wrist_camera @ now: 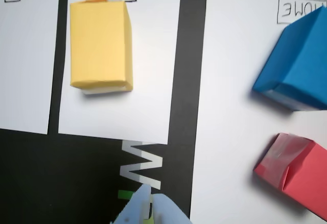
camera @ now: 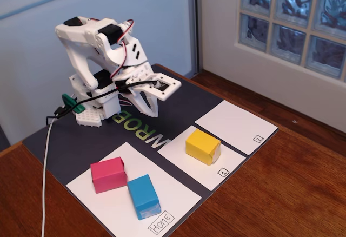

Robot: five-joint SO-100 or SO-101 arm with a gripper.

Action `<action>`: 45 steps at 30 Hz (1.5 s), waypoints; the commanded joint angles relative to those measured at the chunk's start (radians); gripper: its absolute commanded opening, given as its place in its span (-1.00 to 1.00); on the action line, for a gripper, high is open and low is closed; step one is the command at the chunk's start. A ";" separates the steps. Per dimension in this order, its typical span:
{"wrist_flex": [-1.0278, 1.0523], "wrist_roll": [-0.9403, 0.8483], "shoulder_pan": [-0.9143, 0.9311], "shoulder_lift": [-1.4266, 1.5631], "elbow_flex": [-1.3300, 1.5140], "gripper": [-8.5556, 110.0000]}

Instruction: Move box blue to home

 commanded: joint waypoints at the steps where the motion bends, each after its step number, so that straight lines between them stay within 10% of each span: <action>1: -0.002 -0.012 0.031 0.167 0.098 -0.87; 45: 0.314 -0.014 0.018 0.902 0.706 -0.86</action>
